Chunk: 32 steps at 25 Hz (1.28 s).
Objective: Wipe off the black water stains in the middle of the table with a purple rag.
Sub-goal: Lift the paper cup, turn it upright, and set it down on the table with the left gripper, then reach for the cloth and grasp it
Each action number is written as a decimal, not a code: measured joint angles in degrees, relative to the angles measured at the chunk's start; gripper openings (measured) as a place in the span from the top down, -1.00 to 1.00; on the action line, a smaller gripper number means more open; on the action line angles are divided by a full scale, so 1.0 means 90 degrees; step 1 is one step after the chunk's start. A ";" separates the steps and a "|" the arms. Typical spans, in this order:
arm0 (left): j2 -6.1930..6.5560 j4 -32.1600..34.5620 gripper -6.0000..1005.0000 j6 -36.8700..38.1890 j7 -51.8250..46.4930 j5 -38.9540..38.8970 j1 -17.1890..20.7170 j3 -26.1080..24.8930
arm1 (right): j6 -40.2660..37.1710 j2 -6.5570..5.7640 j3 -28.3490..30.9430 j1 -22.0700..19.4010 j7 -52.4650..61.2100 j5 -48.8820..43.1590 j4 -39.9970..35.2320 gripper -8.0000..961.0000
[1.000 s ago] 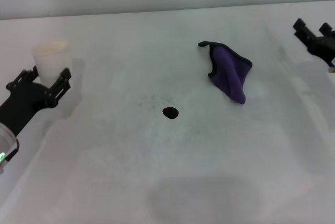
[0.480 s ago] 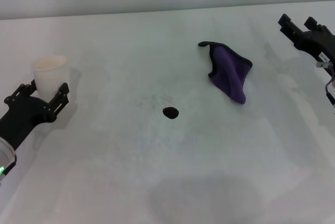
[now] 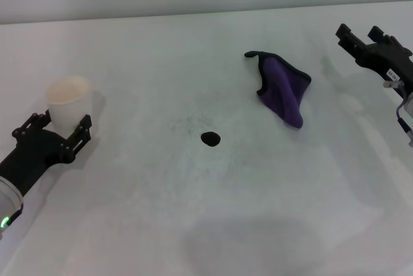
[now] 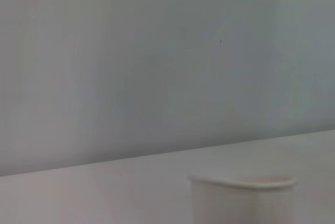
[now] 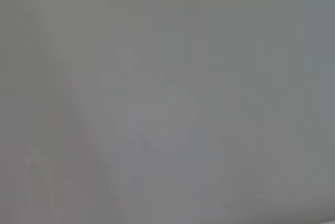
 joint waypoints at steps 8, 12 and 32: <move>-0.0011 -0.0006 -0.46 0.0014 0.0011 -0.0024 0.0093 -0.0039 | -0.0010 0.0000 -0.0027 0.0007 -0.0001 0.0022 0.0006 -0.76; -0.0019 -0.0012 -0.47 0.0020 0.0015 -0.0044 0.0141 -0.0069 | -0.0010 0.0000 -0.0027 0.0006 -0.0001 0.0029 0.0011 -0.75; -0.0007 -0.0191 -0.77 -0.0743 0.0003 -0.0005 0.0627 -0.0032 | 0.0006 0.0000 -0.0036 0.0026 -0.0001 0.0023 0.0013 -0.74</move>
